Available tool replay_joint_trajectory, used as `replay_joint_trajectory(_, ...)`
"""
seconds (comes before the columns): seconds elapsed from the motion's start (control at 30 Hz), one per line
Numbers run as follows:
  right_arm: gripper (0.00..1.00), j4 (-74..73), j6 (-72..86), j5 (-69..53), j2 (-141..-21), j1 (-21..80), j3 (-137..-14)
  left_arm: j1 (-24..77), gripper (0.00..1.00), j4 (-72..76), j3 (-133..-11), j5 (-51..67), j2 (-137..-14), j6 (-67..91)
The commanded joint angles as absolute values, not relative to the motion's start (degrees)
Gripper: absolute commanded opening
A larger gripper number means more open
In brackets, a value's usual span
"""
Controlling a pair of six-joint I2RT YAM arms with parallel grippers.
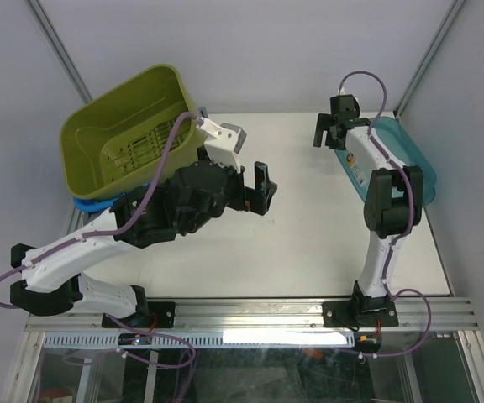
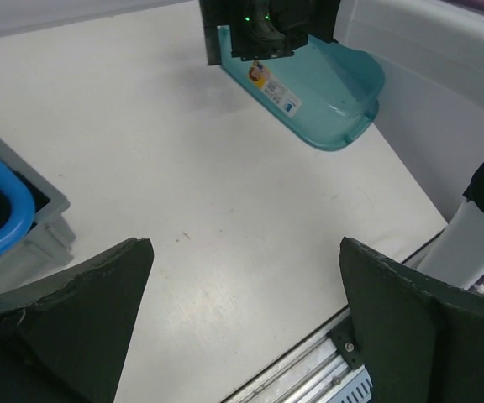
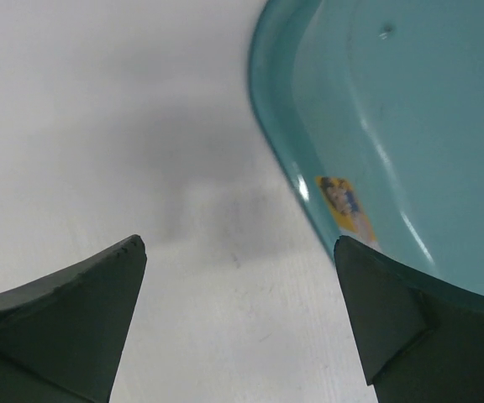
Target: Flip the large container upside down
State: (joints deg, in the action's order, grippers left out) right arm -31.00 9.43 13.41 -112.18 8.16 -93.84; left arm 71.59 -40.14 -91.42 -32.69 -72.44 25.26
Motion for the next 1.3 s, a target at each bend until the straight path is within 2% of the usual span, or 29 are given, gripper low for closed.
replay_joint_trajectory(0.0, 0.99, -30.93, 6.19, 22.35, -119.66, 5.23, -101.36, 71.63, 0.99, -51.08, -104.66, -42.31, -77.28, 26.85)
replay_joint_trajectory(0.17, 0.99, -39.38, 11.05, 18.62, -130.07, 3.51, -115.41, 71.60, 0.99, -56.53, -114.73, -51.51, -81.06, 24.22)
replay_joint_trajectory(0.27, 0.99, -37.12, 12.10, 15.35, -126.97, 5.66, -112.72, 70.87, 0.99, -55.06, -115.29, -56.69, -79.62, 22.31)
replay_joint_trajectory(0.37, 0.99, -30.38, 11.70, 9.21, -117.90, 9.11, -106.28, 66.85, 0.99, -53.92, -114.26, -55.39, -78.06, 19.70)
replay_joint_trajectory(0.53, 0.99, -28.45, 14.68, 4.60, -104.88, 15.34, -98.32, 44.98, 0.99, -59.87, -114.86, -37.53, -78.88, 22.12)
replay_joint_trajectory(0.7, 0.99, -25.93, 17.90, 0.82, -89.86, 18.02, -84.65, 39.28, 0.99, -61.11, -117.07, -34.37, -82.35, 19.62)
replay_joint_trajectory(0.8, 0.99, -25.86, 18.80, -0.90, -80.80, 18.15, -77.79, 28.60, 0.99, -60.86, -120.31, -16.97, -86.02, 17.69)
replay_joint_trajectory(0.9, 0.99, -27.14, 18.61, -1.13, -72.35, 18.11, -72.04, 23.53, 0.99, -58.60, -122.75, -9.41, -90.39, 16.90)
replay_joint_trajectory(1.07, 0.99, -30.60, 20.57, -1.37, -60.51, 18.11, -64.99, 21.53, 0.99, -58.18, -129.49, -6.90, -99.21, 16.40)
replay_joint_trajectory(1.17, 0.99, -31.08, 20.46, -0.37, -55.89, 18.11, -62.45, 21.45, 0.93, -57.92, -131.74, -5.59, -102.49, 16.48)
replay_joint_trajectory(1.23, 0.99, -32.35, 19.94, 0.19, -54.79, 18.11, -62.65, 21.45, 0.78, -57.15, -131.15, -4.09, -102.63, 16.66)
replay_joint_trajectory(1.27, 0.99, -32.90, 19.89, 0.58, -54.57, 18.11, -62.93, 21.50, 0.66, -56.68, -130.54, -3.57, -102.47, 16.74)
